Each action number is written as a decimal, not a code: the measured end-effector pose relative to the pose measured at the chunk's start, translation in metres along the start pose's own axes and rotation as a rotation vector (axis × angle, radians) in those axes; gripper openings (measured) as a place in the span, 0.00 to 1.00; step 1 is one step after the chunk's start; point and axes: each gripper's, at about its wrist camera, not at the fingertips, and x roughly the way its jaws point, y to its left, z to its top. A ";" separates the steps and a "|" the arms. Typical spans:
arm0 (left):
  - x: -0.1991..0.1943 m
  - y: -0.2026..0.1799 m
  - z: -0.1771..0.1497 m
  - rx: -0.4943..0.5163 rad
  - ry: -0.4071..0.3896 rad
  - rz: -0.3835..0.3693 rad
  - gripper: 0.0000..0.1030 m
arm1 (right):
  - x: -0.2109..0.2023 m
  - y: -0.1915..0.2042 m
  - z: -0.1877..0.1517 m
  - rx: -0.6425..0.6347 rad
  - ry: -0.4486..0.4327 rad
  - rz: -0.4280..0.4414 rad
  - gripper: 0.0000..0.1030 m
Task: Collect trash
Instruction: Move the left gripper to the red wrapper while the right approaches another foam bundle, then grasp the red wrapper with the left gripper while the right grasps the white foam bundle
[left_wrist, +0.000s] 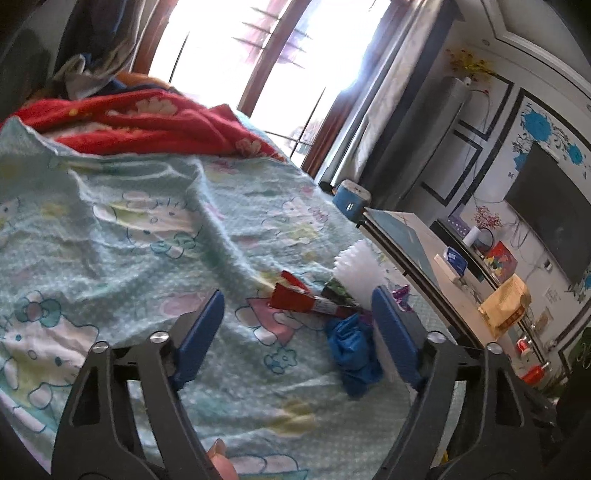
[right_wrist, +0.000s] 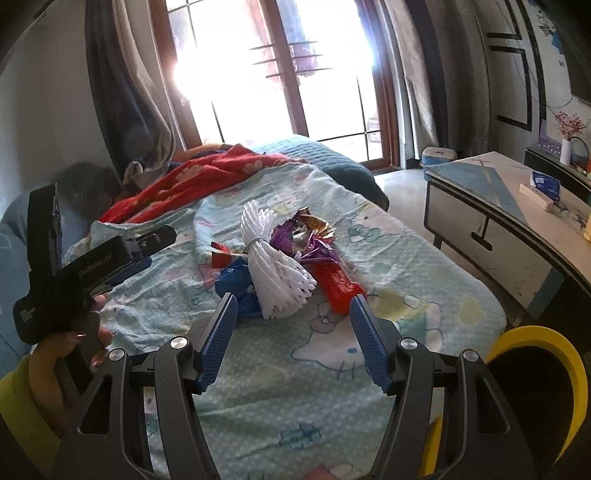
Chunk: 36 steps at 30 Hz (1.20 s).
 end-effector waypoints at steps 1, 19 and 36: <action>0.003 0.001 0.000 -0.005 0.010 -0.002 0.66 | 0.004 0.001 0.001 -0.004 0.004 0.001 0.59; 0.069 0.017 0.010 -0.053 0.151 -0.051 0.52 | 0.062 0.008 0.010 -0.036 0.097 0.038 0.32; 0.069 0.014 0.001 -0.044 0.188 -0.089 0.01 | 0.030 0.016 -0.012 -0.018 0.095 0.117 0.15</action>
